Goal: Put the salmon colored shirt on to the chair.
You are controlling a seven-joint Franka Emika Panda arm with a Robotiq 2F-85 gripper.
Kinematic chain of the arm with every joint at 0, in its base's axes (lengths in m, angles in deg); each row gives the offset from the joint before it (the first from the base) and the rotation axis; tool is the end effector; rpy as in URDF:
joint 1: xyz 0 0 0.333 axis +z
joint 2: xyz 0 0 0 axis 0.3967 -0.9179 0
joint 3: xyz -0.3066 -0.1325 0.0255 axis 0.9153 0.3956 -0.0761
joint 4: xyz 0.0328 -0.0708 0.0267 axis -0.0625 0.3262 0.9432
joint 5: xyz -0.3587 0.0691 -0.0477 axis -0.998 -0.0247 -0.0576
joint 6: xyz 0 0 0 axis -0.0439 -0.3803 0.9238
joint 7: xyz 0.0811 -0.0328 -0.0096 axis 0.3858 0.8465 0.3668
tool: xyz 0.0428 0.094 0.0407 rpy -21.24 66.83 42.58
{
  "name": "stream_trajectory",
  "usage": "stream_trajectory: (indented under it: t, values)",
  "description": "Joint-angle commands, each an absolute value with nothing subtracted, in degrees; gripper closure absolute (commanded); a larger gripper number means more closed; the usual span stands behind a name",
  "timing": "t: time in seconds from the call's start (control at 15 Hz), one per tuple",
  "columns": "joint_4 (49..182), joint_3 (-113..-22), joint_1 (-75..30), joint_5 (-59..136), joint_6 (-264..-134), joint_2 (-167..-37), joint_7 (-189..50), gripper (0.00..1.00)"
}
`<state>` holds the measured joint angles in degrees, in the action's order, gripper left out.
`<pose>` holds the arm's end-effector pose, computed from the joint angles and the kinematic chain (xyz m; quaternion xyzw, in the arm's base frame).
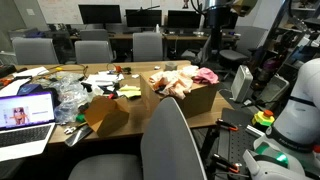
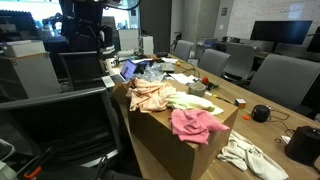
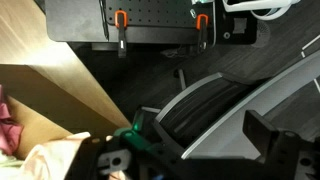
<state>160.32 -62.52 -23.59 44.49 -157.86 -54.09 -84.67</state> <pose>0.3222 -0.0512 0.5161 -0.9915 -0.0234 0.0990 0.0815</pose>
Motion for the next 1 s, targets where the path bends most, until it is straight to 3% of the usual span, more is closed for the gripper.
stream_trajectory:
  t: [0.0, 0.93]
  values:
    - [160.0, -63.3, -24.5, 44.8, -157.8, -54.2, -85.1, 0.00]
    - [155.9, -64.4, -24.8, 43.3, -159.2, -59.0, -83.6, 0.00]
